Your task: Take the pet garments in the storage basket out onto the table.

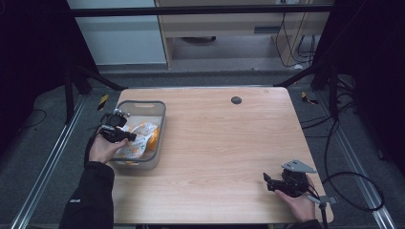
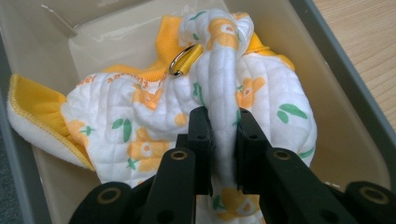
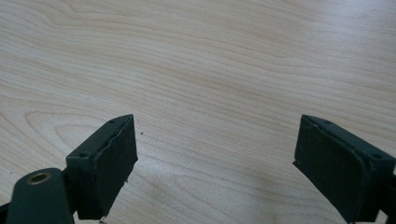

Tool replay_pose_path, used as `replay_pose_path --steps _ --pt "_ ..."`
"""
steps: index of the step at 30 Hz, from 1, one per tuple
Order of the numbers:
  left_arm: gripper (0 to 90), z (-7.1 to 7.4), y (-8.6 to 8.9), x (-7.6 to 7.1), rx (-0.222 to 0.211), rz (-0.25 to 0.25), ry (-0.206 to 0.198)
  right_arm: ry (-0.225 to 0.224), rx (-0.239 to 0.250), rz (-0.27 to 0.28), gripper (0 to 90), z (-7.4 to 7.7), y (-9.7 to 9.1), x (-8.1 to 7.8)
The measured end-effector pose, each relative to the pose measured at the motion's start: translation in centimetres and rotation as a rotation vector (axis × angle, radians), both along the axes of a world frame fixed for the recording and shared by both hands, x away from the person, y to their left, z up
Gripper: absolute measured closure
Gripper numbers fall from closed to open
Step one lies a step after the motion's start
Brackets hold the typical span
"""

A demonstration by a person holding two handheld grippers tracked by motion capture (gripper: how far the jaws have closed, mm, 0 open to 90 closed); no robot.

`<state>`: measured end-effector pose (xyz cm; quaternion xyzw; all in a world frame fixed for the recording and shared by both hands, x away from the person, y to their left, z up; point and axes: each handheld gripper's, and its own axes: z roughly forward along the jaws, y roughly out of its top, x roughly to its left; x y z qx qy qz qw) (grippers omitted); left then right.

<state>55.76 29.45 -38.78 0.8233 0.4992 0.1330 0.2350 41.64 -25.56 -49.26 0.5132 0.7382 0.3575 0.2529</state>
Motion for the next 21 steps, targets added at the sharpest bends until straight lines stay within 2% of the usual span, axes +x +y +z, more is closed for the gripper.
replay_pose_path --steps 5,10,14,15,21 --pt "80.6 0.9 0.0 -0.2 -0.015 0.003 -0.020 -0.001 0.001 0.000 12.9 0.0 0.0 0.0" --pt "81.1 2.4 -0.1 -0.8 -0.027 0.010 -0.070 -0.002 0.001 0.001 12.8 0.0 0.0 0.0" --pt "81.2 3.2 -0.1 -1.2 -0.033 0.013 -0.091 -0.001 0.000 0.001 12.8 0.0 0.0 0.0" --pt "81.2 3.8 -0.1 -1.5 -0.037 0.013 -0.112 -0.002 -0.001 0.002 12.8 0.0 0.0 0.0" --pt "81.4 5.1 0.1 -2.2 -0.047 0.013 -0.153 -0.001 -0.004 0.002 12.7 0.0 0.0 0.0"
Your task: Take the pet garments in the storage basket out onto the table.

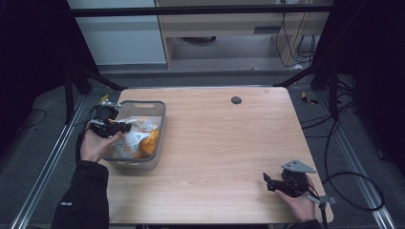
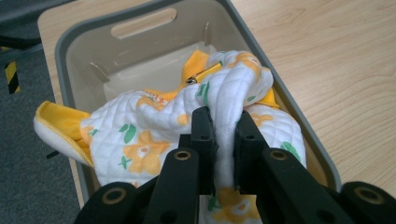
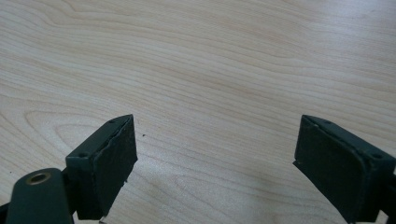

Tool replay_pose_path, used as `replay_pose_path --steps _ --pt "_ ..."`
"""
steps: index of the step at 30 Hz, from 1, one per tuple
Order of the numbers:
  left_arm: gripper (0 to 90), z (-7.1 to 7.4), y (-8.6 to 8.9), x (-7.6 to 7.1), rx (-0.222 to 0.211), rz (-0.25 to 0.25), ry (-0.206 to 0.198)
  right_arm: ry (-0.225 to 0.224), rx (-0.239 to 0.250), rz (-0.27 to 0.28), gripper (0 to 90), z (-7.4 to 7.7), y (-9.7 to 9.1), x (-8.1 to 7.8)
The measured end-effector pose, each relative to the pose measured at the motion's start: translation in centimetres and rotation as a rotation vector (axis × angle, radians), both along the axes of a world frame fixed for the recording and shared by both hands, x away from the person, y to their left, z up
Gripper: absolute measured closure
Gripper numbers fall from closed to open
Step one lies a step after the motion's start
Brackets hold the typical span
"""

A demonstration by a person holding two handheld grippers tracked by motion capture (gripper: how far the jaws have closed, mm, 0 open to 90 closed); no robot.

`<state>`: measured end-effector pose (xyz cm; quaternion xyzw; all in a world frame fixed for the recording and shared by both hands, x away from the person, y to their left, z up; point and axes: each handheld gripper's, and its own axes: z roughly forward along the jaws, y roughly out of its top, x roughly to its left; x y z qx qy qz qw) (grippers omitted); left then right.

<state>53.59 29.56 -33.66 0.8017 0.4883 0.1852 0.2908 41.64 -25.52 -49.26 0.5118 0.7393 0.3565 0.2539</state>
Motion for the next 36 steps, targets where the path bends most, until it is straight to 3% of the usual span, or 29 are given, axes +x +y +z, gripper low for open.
replay_pose_path --steps 19,26,36 --pt "81.5 3.1 1.3 -1.0 -0.021 0.014 -0.074 -0.004 0.002 0.000 12.7 0.0 0.0 0.0" --pt "81.5 4.1 1.1 -1.4 -0.030 0.003 -0.091 -0.004 0.003 0.000 12.7 0.0 0.0 0.0" --pt "81.5 5.9 0.3 -2.3 -0.020 -0.051 -0.104 -0.007 0.008 0.001 12.7 0.0 0.0 0.0"
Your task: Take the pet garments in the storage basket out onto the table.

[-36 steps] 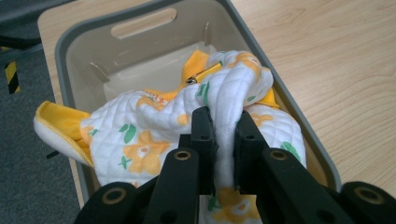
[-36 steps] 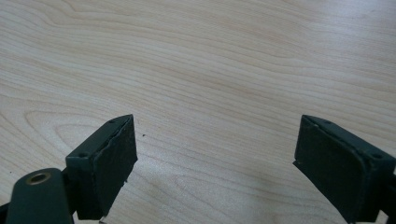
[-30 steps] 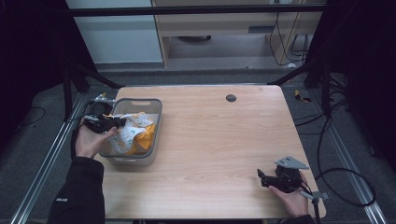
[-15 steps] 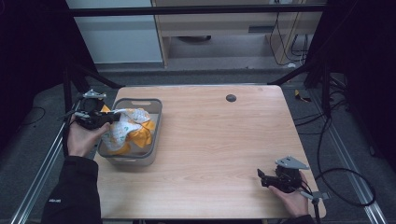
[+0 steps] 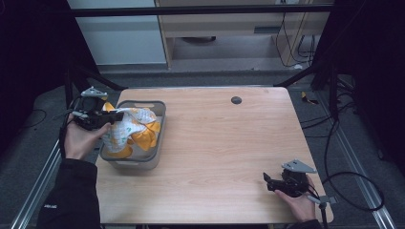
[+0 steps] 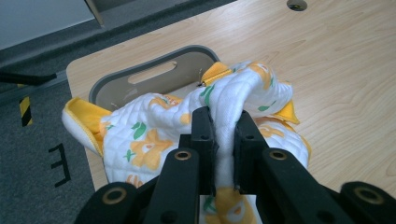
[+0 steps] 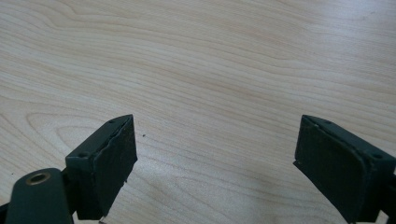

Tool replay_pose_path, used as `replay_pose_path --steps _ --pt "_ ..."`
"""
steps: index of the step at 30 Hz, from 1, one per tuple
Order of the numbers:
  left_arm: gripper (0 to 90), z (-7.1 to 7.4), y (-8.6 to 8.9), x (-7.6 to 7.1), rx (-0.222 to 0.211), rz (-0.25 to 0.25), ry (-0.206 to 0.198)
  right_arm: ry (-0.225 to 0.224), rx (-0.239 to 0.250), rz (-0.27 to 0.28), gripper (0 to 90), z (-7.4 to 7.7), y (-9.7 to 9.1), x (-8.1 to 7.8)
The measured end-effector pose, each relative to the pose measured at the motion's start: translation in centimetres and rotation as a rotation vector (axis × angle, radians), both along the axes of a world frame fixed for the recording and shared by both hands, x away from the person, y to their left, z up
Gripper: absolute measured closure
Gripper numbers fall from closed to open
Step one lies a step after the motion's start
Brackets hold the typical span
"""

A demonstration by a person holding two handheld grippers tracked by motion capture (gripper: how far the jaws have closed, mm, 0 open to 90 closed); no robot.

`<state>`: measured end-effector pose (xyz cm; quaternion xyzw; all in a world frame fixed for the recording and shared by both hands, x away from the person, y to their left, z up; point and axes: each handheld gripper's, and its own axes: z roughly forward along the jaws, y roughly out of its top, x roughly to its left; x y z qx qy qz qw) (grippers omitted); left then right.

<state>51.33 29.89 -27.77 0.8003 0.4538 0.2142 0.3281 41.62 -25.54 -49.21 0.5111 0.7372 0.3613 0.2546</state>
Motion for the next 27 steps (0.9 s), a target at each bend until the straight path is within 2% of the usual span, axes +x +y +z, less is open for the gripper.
replay_pose_path --steps 7,8,21,27 --pt "81.5 0.7 -0.9 -0.5 0.003 -0.036 0.002 -0.002 0.000 0.000 12.7 0.0 0.0 0.0" --pt "81.6 1.0 -1.2 -0.7 0.014 -0.057 0.005 -0.001 -0.001 0.001 12.7 0.0 0.0 0.0" --pt "81.5 2.6 -3.7 -2.1 0.026 -0.159 0.010 -0.001 0.003 -0.001 12.7 0.0 0.0 0.0" --pt "81.5 3.2 -5.6 -2.7 0.035 -0.234 0.022 -0.002 0.007 -0.003 12.7 0.1 -0.1 0.0"
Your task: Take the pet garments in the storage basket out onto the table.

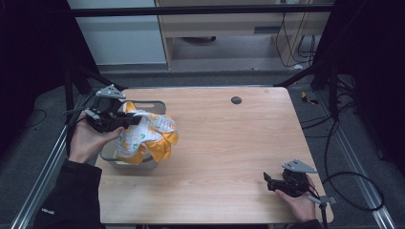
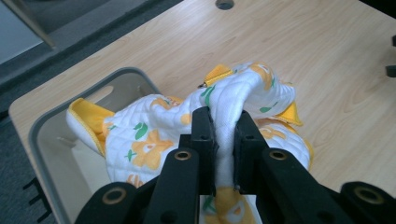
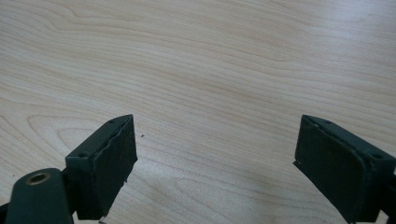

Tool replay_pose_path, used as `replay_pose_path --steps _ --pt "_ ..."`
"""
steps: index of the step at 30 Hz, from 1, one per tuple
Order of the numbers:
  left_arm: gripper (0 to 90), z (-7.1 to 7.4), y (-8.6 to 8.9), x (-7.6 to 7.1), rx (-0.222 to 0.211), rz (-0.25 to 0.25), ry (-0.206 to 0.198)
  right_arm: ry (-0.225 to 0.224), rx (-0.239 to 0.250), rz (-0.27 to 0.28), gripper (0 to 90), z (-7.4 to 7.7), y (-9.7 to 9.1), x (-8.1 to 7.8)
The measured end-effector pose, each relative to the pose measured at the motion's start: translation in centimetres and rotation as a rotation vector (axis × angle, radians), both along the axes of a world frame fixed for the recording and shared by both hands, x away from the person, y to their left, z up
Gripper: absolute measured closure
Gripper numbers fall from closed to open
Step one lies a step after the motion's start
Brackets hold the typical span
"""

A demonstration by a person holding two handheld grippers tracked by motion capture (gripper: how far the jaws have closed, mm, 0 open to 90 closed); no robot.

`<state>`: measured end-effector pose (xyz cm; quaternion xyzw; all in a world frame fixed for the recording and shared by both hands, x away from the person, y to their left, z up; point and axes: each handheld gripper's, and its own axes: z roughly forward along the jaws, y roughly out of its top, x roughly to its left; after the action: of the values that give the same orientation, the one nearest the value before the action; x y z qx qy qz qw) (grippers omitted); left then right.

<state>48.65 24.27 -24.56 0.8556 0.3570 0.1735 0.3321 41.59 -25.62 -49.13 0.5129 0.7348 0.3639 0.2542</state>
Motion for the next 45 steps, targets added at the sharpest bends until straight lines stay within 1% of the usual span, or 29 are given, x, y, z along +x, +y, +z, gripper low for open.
replay_pose_path --steps 3,5,6,7,8,10,11,13,14,16,19,20,21,23,29,37,45 --pt "81.5 0.1 -0.8 -0.1 0.008 -0.023 0.005 -0.001 0.000 -0.001 12.7 0.0 0.0 0.0" --pt "81.5 0.1 -1.3 -0.2 0.010 -0.027 0.009 -0.002 0.002 -0.001 12.7 0.0 0.0 0.0" --pt "81.5 0.1 -1.3 -0.2 0.010 -0.027 0.009 -0.002 0.002 -0.001 12.7 0.0 0.0 0.0" --pt "81.5 0.0 -1.8 -0.2 0.016 -0.038 0.012 -0.004 0.000 0.000 12.7 0.0 0.0 0.0" --pt "81.5 0.0 -1.8 -0.2 0.016 -0.038 0.012 -0.004 0.000 0.000 12.7 0.0 0.0 0.0" --pt "81.5 -0.1 -2.5 -0.2 0.018 -0.050 0.016 -0.004 0.001 -0.002 12.7 0.1 0.0 0.0" --pt "81.5 -0.2 -2.6 -0.2 0.025 -0.060 0.021 -0.005 0.000 -0.002 12.7 0.1 0.0 0.0" --pt "81.5 -0.4 -3.2 -0.3 0.026 -0.074 0.024 -0.004 0.002 -0.002 12.7 0.1 0.0 0.0" --pt "81.5 -0.5 -3.8 -0.4 0.024 -0.085 0.024 -0.006 0.000 -0.002 12.7 0.1 0.0 0.0" --pt "81.5 -0.6 -4.0 -0.4 0.022 -0.092 0.026 -0.007 -0.003 0.000 12.7 0.1 0.0 0.0" --pt "81.5 -0.8 -4.9 -0.5 0.029 -0.114 0.031 -0.009 -0.004 0.001 12.7 0.1 0.0 0.0" --pt "81.5 -0.9 -5.4 -0.5 0.036 -0.124 0.031 -0.009 -0.004 0.001 12.7 0.1 0.0 0.0" --pt "81.5 -0.9 -5.4 -0.5 0.036 -0.124 0.031 -0.009 -0.004 0.001 12.7 0.1 0.0 0.0" --pt "81.5 -1.1 -6.1 -0.6 0.037 -0.139 0.033 -0.011 -0.003 0.002 12.7 0.1 0.0 -0.1" --pt "81.5 -1.7 -7.7 -0.6 0.065 -0.182 0.048 -0.009 0.005 0.001 12.7 0.2 0.0 -0.1" --pt "81.5 -2.5 -9.6 -0.6 0.089 -0.228 0.063 -0.020 0.002 0.000 12.6 0.2 0.0 -0.1" --pt "81.5 -3.2 -11.5 -0.5 0.094 -0.272 0.071 -0.020 0.006 -0.001 12.6 0.3 0.0 -0.1"
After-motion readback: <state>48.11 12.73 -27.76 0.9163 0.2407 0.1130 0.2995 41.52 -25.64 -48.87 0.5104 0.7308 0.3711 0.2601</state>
